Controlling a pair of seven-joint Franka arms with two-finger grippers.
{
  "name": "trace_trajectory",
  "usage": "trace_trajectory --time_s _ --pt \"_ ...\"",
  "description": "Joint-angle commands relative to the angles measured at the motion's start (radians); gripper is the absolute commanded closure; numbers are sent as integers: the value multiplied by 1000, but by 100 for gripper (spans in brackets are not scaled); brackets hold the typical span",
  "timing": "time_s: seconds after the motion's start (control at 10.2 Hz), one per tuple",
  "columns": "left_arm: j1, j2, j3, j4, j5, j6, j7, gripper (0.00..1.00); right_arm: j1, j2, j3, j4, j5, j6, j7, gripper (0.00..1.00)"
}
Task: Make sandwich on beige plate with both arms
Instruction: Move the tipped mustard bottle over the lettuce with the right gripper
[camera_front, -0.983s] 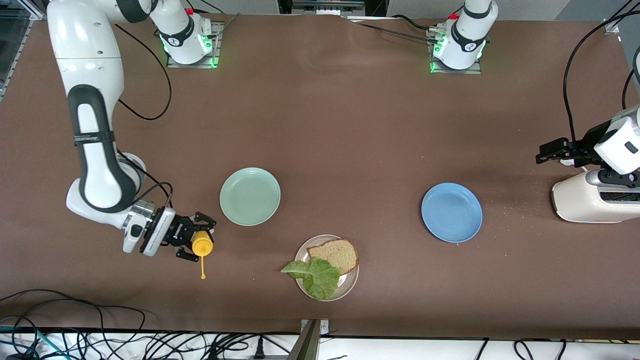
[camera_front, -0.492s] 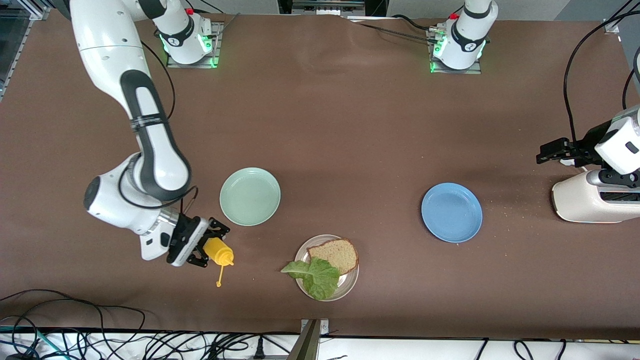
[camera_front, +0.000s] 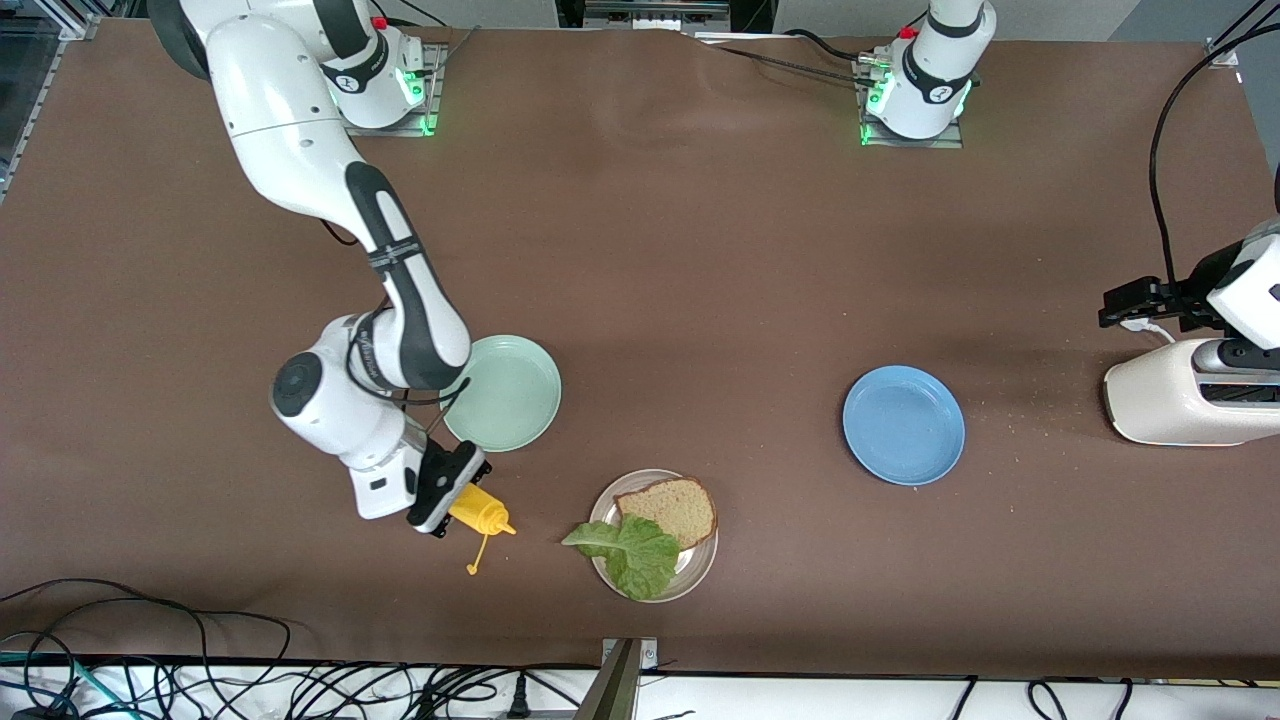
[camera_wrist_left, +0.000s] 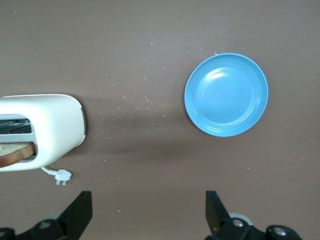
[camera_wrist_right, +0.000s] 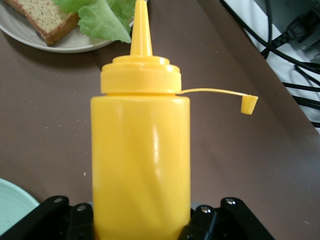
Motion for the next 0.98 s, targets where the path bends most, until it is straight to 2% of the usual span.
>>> trace_trajectory --time_s 0.0,0.39,0.49,0.69,0.89 --pt "5 -6 -3 2 22 -11 20 0 39 34 -7 62 -188 7 176 100" --pt "72 -3 -1 1 24 -20 340 0 76 89 -21 137 -345 -4 228 100" --pt "86 8 -1 2 45 -20 440 5 105 101 -51 160 -381 -10 228 100" --pt "94 18 -3 4 168 -11 633 0 190 107 -154 164 -392 -65 228 100" --pt "120 26 -3 5 168 8 716 0 255 147 -240 186 -394 -99 228 100"
